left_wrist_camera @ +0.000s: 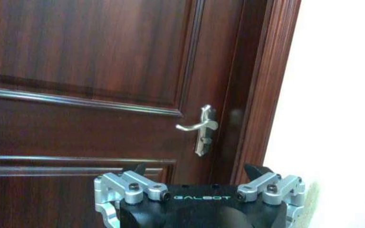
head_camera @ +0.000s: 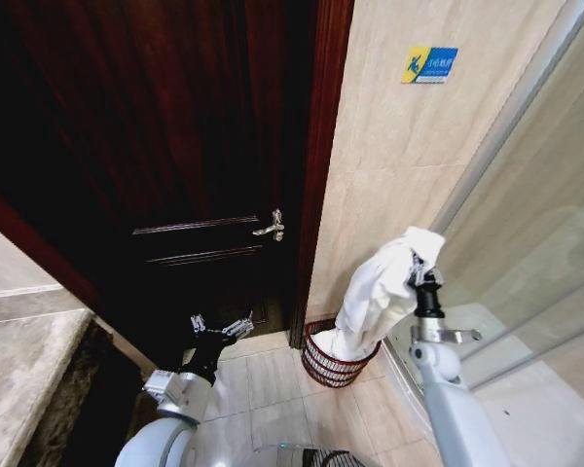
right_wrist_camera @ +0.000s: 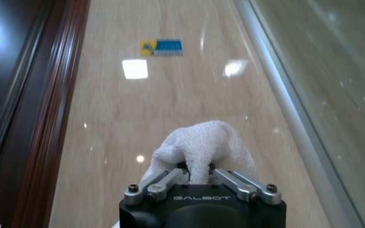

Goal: Discard the used towel into the hamper.

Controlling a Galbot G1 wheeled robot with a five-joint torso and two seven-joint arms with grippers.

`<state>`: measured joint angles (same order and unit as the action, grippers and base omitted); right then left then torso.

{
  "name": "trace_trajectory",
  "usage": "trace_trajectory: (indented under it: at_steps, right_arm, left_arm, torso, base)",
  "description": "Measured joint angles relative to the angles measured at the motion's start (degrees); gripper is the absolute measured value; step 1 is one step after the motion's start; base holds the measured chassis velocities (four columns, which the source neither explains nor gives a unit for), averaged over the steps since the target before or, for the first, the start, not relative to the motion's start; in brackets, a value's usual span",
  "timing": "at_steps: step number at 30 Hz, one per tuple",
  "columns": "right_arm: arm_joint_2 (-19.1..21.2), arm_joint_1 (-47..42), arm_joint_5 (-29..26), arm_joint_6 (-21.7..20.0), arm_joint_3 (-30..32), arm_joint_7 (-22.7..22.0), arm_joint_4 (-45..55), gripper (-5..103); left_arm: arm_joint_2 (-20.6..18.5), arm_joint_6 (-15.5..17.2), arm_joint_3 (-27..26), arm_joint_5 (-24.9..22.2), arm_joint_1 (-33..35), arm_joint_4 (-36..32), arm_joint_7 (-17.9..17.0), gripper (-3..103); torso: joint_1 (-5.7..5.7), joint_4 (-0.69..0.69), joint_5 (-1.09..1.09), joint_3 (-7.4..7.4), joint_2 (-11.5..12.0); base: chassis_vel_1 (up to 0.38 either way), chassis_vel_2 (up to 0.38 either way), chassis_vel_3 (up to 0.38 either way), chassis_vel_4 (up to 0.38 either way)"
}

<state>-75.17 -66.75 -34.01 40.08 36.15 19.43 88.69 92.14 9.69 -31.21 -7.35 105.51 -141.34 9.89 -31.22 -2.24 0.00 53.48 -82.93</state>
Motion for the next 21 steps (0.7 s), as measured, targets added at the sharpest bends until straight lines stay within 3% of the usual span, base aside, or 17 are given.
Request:
trace_trajectory:
  at_steps: [16,21]
  right_arm:
    - [-3.69,-1.84,1.74,3.75,-0.54,1.37,-7.13,9]
    - [-3.04,-0.98,-0.67,4.29,-1.12,2.14,-12.55,9]
  left_arm:
    - [0.0,0.0,0.0,0.0,0.0,0.0,0.0,100]
    - [0.0,0.0,0.0,0.0,0.0,0.0,0.0,100]
  torso:
    - [0.0,0.0,0.0,0.0,0.0]
    - [0.0,0.01,0.0,0.0,0.0]
  base:
    - [0.0,0.0,0.0,0.0]
    - [0.0,0.0,0.0,0.0]
